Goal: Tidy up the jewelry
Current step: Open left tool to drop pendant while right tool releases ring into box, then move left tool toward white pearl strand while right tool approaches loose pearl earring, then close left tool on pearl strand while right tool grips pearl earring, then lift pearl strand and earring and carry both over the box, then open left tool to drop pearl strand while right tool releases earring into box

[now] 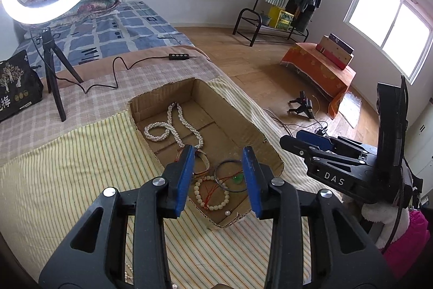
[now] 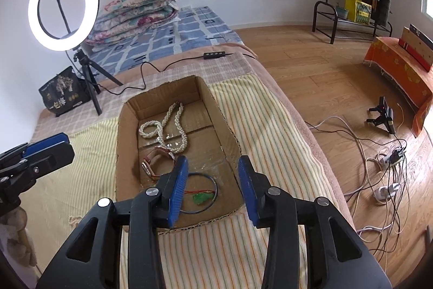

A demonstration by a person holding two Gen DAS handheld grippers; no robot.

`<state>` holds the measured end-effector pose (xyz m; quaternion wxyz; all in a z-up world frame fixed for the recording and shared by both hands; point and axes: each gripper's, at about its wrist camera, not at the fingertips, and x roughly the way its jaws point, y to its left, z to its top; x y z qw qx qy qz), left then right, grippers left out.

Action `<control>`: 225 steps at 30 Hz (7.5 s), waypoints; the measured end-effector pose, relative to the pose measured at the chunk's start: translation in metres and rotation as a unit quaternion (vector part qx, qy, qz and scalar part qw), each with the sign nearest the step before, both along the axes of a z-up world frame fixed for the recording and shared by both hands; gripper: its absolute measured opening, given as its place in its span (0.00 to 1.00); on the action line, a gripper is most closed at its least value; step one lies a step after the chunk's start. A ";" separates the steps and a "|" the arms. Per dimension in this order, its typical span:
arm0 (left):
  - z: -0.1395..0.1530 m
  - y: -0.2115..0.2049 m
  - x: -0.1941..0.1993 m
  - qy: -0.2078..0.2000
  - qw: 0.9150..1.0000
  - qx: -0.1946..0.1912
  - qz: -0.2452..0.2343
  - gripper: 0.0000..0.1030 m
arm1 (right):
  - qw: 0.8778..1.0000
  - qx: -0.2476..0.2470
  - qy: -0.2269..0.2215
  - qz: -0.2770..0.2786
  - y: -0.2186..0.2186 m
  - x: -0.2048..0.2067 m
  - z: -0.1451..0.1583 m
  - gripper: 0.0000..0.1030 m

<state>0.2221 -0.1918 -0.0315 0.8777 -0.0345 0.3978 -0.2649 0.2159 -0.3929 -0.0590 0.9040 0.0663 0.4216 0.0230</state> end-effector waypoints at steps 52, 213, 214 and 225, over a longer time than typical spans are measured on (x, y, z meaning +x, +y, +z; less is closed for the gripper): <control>-0.019 0.202 -0.051 0.013 0.991 0.076 0.114 0.69 | 0.979 -0.042 -0.037 0.194 0.132 -0.067 -0.010 0.76; -0.064 -0.048 -0.006 0.033 0.996 0.052 -0.068 0.10 | 0.990 0.024 -0.007 0.135 0.032 0.108 -0.046 0.07; -0.065 -0.048 -0.006 0.032 0.996 0.052 -0.068 0.10 | 0.990 0.025 -0.007 0.137 0.033 0.109 -0.046 0.07; -0.060 -0.050 -0.010 0.014 0.996 0.057 -0.068 0.10 | 0.991 0.027 -0.014 0.129 0.028 0.108 -0.043 0.38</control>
